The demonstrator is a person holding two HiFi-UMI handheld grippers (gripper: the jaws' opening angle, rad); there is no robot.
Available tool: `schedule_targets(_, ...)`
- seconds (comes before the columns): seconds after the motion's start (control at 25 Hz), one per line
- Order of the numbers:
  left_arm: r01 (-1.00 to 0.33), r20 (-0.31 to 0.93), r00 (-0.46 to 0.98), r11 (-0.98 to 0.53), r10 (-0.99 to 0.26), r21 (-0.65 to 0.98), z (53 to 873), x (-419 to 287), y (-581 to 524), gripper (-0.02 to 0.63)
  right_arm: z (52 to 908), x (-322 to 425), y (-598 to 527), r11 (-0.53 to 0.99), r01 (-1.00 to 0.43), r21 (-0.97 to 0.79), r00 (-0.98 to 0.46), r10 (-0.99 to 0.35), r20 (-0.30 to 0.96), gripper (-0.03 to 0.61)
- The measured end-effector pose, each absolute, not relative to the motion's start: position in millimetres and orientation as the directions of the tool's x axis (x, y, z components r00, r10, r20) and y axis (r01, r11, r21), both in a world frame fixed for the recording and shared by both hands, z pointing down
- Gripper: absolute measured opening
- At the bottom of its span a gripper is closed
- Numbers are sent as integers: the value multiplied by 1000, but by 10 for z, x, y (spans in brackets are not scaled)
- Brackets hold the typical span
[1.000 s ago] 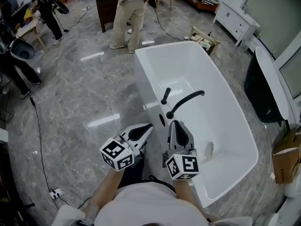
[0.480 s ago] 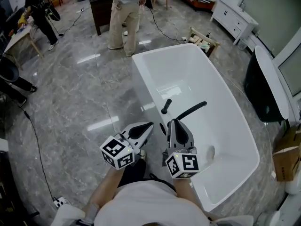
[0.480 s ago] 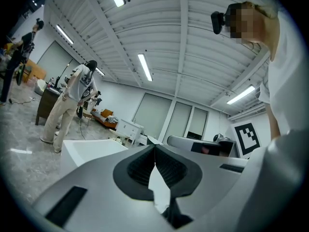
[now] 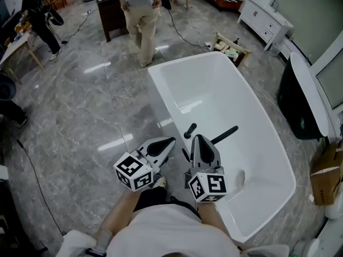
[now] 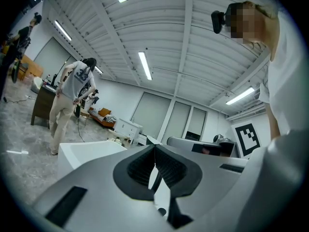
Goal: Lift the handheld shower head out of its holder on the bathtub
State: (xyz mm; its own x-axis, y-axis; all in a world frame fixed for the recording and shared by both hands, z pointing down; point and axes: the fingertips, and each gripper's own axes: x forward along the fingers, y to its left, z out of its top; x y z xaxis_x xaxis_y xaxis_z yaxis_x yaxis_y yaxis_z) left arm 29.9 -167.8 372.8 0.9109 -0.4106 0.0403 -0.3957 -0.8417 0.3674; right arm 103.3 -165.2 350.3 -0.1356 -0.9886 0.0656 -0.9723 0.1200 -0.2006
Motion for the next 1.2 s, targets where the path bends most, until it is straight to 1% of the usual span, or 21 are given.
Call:
schedule_targets(0.4,-367,37,923,-851,-382,376,3789,431,-1914,11,3497,1184,-1896,104,-978,-181,-116,-992,57,18)
schedule_targets(0.56,-383,38,916,-843,-399,377,3772,469,-1971,12,3511,1214,-1961,108,-984,-141,-121,-989,86,18)
schedule_targets(0.72,-405,39,905,-829,-424,385,3793,481,-2036,11,3522,1216,-2046,119,-975,-189,-134,-988,69,18)
schedule_targets(0.92,-434,45,888,-801,-458,411,3841,482,-2176,12,3593,1243,-2253,88,-983,-161,-107,-988,110,19)
schedule_targets(1.2,-464,60,871,-774,-488,432,3974,540,-2358,12,3637,1303,-2421,68,-971,-230,-89,-993,81,20)
